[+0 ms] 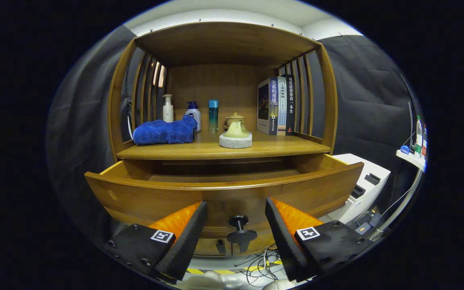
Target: Pull open the drawer, take out the items inside it, and place them on the countertop above the cabinet.
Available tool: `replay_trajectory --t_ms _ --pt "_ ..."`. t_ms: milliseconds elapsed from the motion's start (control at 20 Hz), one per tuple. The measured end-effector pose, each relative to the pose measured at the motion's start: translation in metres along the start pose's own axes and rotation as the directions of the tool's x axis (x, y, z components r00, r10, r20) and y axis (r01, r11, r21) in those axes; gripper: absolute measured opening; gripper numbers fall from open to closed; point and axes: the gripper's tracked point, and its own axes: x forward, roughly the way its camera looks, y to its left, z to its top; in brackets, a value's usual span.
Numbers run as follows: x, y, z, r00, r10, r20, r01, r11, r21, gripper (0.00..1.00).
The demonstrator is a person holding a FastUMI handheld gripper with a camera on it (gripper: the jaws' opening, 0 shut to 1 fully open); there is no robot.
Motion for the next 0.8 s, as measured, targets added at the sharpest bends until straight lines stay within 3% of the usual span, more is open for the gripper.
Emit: replay_trajectory --t_ms 800 --pt "0.052 0.005 0.013 1.0 -0.004 -0.008 0.004 1.0 0.002 0.95"
